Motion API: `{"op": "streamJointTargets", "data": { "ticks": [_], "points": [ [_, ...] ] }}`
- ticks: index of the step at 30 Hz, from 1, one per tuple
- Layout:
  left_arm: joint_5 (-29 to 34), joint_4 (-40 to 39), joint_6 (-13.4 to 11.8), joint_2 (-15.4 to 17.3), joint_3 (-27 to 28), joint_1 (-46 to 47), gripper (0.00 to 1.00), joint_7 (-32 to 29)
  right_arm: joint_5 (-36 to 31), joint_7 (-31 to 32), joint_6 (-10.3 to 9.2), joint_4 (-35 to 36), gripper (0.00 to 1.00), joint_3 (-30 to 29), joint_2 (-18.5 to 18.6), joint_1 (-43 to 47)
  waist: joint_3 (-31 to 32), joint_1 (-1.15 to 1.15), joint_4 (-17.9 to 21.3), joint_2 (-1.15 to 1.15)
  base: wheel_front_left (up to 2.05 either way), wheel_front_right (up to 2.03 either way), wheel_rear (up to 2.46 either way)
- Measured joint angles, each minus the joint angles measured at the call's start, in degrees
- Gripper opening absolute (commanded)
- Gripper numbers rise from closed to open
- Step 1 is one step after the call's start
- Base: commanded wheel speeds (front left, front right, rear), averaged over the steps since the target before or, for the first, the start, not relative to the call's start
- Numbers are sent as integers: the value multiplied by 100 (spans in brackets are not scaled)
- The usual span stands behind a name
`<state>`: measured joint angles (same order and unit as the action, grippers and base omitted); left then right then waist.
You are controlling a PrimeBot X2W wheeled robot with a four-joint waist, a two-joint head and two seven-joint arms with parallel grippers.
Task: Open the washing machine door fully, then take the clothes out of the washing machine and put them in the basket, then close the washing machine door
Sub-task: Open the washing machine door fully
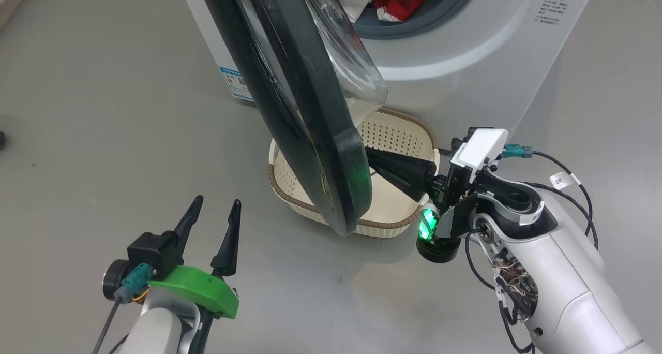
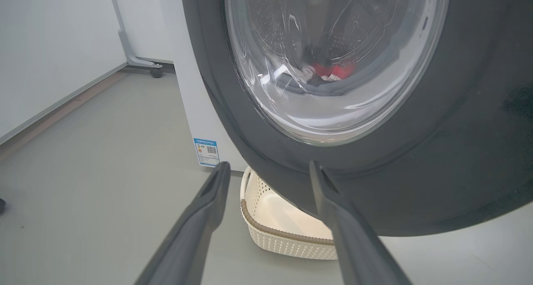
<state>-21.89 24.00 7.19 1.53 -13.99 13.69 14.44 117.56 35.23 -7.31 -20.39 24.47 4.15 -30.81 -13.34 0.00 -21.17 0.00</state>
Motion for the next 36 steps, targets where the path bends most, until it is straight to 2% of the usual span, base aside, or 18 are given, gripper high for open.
{"op": "streamJointTargets", "data": {
  "ticks": [25,36],
  "points": [
    [31,20,0,8,226,-248,100,0,723,-389,1,211,0,1333,1,89,236,0,-438,0,0,0,0],
    [31,22,0,7,286,-269,100,0,993,-591,12,135,0,1579,16,81,323,0,-542,0,0,0,0]
  ]
}}
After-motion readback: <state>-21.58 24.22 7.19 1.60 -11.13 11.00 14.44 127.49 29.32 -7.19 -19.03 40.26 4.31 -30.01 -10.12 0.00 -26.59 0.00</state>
